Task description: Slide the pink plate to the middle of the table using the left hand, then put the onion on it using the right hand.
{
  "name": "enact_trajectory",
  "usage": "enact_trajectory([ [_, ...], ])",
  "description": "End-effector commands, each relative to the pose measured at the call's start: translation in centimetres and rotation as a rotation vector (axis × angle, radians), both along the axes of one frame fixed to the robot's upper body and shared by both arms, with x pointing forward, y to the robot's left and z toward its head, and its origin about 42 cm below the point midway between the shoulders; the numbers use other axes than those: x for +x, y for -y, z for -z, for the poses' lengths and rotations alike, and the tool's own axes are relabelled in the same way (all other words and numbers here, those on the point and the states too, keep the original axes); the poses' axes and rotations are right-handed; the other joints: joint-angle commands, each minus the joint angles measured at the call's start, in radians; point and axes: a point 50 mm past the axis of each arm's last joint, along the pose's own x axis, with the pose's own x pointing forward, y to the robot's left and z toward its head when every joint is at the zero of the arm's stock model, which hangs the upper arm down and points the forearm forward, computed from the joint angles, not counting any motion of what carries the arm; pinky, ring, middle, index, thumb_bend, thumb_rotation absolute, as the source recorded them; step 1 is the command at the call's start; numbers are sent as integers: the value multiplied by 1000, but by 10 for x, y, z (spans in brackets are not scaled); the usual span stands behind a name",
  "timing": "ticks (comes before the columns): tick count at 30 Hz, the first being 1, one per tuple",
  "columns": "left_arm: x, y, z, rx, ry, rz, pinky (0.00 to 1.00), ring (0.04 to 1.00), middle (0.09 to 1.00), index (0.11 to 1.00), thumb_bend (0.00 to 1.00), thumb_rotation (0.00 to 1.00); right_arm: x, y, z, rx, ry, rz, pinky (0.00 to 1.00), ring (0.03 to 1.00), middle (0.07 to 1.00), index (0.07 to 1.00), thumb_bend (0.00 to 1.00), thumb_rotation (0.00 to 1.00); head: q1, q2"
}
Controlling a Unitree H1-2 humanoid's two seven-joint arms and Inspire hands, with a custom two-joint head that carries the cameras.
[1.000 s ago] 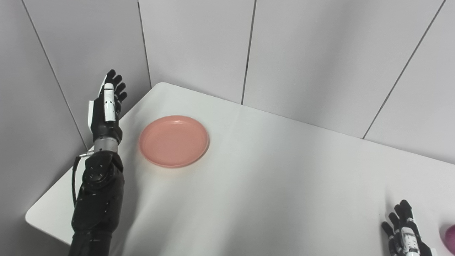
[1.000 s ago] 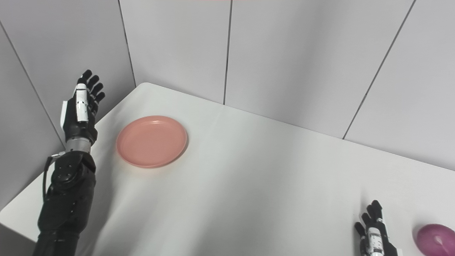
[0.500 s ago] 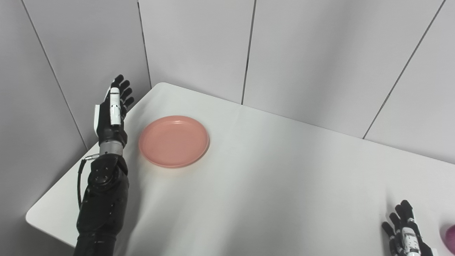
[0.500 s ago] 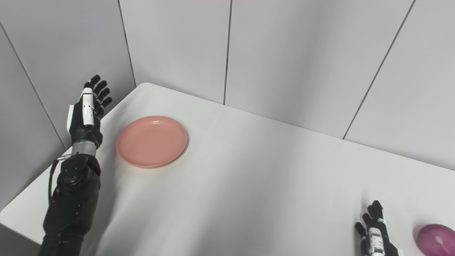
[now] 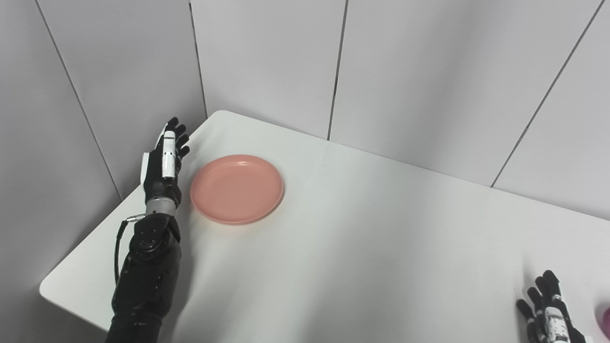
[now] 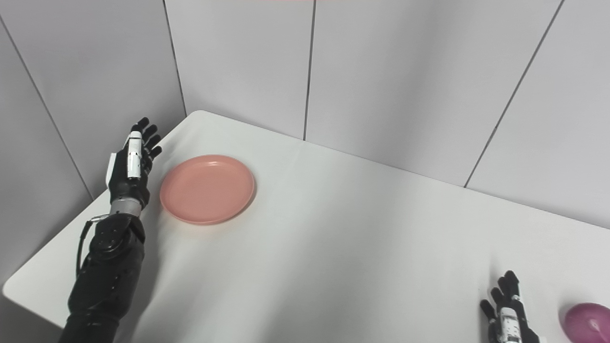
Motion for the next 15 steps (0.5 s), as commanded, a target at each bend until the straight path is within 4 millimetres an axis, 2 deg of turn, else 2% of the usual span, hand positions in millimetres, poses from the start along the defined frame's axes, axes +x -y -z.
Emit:
enact_trajectory([
  [1,7,-7,-25,62,83,1,916,907,910,882,399,1000,0,3,-6,-8,21,4,1000,1000,1000,1000,42,1000,0,1],
  [15,9,-6,-22,49,67,-15,925,929,930,904,393,1000,0,4,-5,-6,21,2,1000,1000,1000,1000,36,1000,0,3],
])
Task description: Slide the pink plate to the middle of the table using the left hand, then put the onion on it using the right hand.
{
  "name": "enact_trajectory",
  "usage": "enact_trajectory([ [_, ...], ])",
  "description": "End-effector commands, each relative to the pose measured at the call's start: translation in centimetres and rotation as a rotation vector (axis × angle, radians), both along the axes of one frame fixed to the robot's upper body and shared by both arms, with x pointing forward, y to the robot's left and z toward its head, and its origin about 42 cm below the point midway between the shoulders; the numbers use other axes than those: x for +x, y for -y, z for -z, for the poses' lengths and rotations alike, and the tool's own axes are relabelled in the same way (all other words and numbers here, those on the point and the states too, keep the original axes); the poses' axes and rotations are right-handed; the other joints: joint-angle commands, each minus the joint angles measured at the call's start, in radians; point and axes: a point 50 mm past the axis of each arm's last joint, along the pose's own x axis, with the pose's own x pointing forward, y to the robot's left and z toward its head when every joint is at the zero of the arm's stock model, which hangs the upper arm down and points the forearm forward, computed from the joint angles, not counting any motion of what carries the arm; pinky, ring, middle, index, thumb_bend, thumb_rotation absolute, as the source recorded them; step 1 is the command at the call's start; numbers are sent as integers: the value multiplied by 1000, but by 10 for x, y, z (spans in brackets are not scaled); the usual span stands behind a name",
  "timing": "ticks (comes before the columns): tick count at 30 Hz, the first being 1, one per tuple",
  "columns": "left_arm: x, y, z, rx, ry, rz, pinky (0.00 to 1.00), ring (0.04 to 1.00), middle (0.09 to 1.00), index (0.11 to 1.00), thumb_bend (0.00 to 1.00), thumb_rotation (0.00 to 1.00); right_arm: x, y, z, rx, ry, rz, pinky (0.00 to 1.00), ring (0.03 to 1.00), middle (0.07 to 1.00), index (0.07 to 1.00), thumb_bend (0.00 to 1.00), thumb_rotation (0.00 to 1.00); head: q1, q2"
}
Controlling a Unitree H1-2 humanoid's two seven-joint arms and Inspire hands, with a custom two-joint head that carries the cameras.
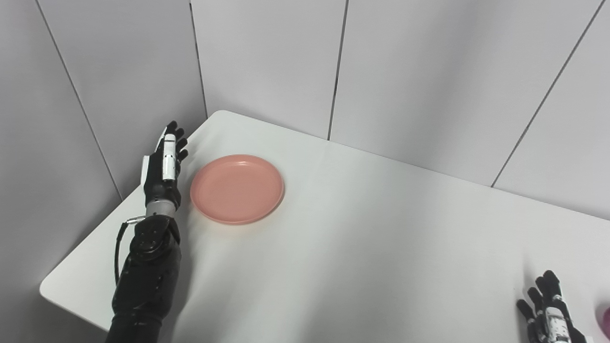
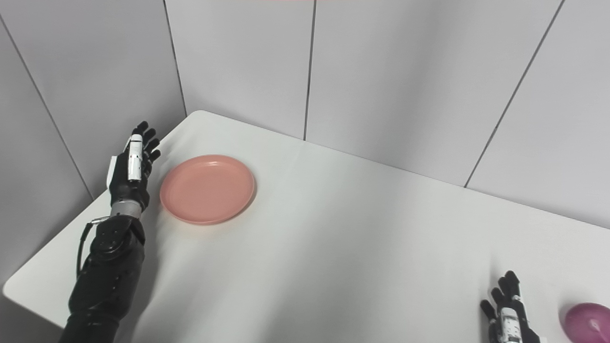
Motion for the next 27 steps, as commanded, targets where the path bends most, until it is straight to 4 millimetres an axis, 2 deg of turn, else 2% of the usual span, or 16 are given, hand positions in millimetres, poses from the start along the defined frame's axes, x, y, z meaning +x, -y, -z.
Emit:
enact_trajectory([
  [1,9,-5,-24,36,78,-6,925,930,930,904,392,1000,0,4,-5,-3,24,2,1000,1000,1000,1000,32,1000,-1,1],
  [8,9,-2,-23,17,58,3,911,918,917,888,387,1000,0,3,-6,-3,18,1,1000,1000,1000,1000,19,1000,-1,1],
  [13,13,0,-22,-12,42,14,890,906,907,873,348,1000,0,3,-7,-1,20,4,1000,1000,1000,1000,35,1000,-4,4],
  [27,15,5,-21,-33,-13,57,912,932,930,897,317,1000,1,2,-9,11,23,5,1000,1000,1000,1000,17,1000,-5,7],
])
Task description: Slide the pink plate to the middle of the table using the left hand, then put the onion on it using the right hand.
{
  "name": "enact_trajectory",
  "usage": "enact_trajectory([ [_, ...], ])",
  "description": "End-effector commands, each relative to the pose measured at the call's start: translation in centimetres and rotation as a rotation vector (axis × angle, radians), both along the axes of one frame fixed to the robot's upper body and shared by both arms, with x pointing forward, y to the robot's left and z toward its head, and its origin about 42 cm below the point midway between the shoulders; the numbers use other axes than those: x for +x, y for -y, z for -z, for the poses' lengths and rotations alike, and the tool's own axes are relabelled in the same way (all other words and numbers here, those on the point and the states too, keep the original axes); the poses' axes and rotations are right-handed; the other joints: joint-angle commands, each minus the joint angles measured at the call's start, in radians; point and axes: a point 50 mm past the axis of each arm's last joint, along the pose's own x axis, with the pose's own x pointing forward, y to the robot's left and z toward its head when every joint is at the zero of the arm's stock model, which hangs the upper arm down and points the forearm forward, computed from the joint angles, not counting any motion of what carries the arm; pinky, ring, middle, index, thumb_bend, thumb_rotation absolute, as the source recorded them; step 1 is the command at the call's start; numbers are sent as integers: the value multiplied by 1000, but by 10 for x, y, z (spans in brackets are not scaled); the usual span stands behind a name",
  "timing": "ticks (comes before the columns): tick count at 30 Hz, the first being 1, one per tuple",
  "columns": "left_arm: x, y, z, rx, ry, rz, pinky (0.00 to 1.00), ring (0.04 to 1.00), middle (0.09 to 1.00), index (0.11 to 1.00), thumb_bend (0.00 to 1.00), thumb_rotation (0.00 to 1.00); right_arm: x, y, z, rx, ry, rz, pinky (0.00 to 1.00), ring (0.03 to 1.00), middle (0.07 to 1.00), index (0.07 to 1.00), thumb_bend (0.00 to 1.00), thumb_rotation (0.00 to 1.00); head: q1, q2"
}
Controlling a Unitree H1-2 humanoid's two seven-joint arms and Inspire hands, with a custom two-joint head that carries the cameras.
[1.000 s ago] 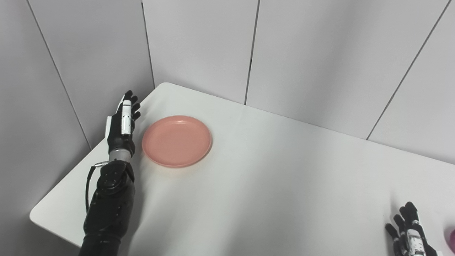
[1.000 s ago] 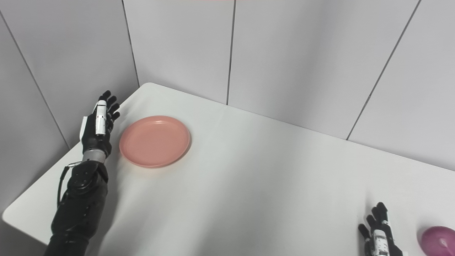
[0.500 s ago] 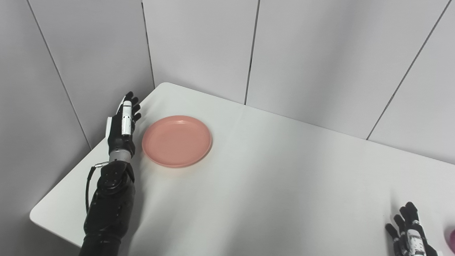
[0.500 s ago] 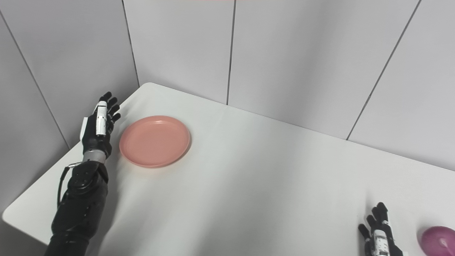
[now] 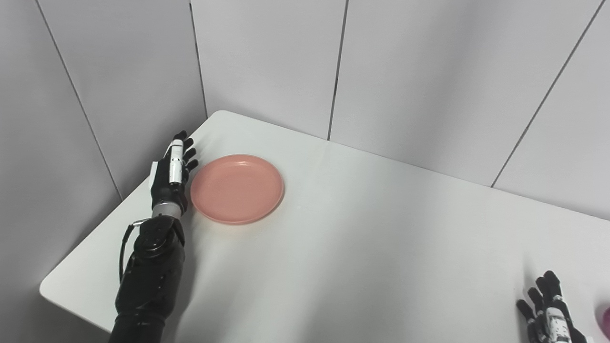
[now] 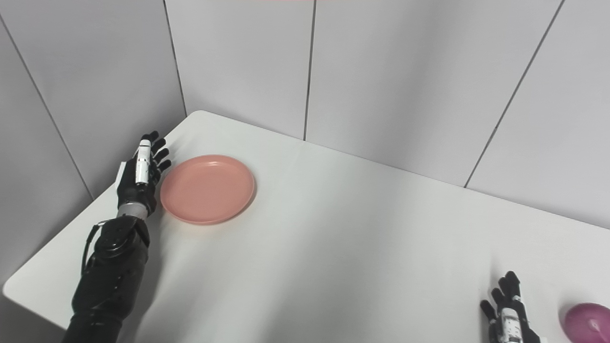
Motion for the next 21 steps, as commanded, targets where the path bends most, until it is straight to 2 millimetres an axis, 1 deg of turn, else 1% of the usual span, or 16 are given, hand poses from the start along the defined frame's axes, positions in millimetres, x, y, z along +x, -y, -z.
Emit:
enact_trajectory([
  [1,11,-3,-26,44,70,21,914,932,931,898,316,1000,1,1,-9,1,23,4,1000,1000,1000,1000,24,1000,0,1],
  [4,12,-2,-25,37,67,20,914,930,928,896,320,1000,0,1,-10,-1,18,8,1000,1000,1000,1000,17,1000,0,3],
  [8,13,-2,-24,48,60,39,927,938,935,904,335,1000,-1,2,-8,-15,20,3,1000,1000,1000,1000,41,1000,0,3],
  [21,22,9,-22,30,54,91,885,917,919,893,374,1000,-1,1,-9,-16,16,5,1000,1000,1000,1000,22,1000,0,4],
])
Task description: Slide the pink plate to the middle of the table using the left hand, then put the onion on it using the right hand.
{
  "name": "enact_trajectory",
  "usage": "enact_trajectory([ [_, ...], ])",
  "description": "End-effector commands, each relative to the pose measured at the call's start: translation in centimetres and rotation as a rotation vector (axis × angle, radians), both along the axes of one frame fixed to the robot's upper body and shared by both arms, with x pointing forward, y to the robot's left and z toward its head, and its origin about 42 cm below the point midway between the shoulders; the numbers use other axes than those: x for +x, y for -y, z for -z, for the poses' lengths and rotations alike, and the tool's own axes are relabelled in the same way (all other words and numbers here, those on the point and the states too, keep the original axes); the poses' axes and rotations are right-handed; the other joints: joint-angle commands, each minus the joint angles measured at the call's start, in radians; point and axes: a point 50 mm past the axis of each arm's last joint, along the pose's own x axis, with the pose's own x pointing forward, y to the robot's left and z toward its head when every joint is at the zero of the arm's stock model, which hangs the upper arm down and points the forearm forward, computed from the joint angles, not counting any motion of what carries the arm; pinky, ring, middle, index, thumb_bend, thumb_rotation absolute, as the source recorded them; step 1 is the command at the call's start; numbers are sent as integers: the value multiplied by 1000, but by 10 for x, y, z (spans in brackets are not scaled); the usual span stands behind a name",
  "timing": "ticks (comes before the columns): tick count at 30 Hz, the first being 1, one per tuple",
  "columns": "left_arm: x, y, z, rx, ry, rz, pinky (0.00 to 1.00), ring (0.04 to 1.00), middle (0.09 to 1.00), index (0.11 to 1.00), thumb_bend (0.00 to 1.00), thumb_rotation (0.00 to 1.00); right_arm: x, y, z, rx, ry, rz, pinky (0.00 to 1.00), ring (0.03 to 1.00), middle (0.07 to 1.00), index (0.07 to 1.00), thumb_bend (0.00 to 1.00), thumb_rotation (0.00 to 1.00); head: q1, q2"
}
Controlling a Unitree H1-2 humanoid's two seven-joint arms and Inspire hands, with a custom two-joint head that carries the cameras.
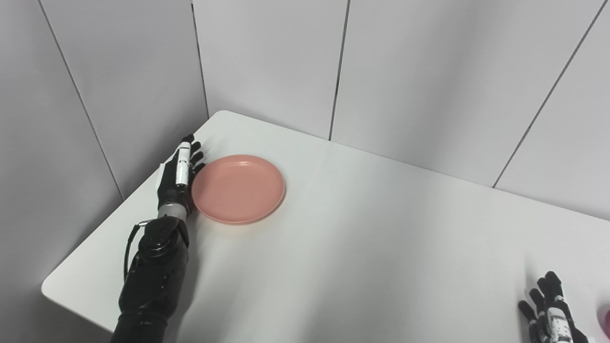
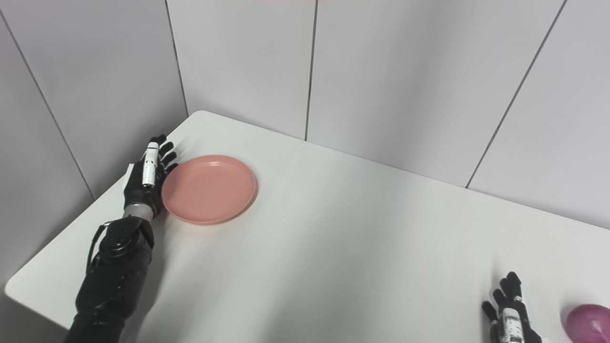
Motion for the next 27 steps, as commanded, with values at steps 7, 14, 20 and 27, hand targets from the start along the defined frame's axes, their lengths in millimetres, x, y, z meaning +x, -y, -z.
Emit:
enact_trajectory([
  [7,22,9,-24,8,69,112,926,941,939,907,389,1000,-1,1,-6,-9,19,2,1000,1000,1000,1000,46,1000,-7,6],
  [14,29,20,-23,-6,52,165,947,951,951,916,378,1000,-2,0,-6,-9,26,-5,1000,1000,1000,1000,73,1000,-10,8],
  [20,34,31,-22,0,52,206,941,948,950,916,374,1000,-3,-2,-7,-9,18,5,1000,999,1000,1000,72,1000,-21,13],
  [27,40,40,-21,14,48,250,955,950,954,926,391,1000,-2,-3,-7,-2,19,-2,1000,1000,1000,1000,59,1000,-29,17],
])
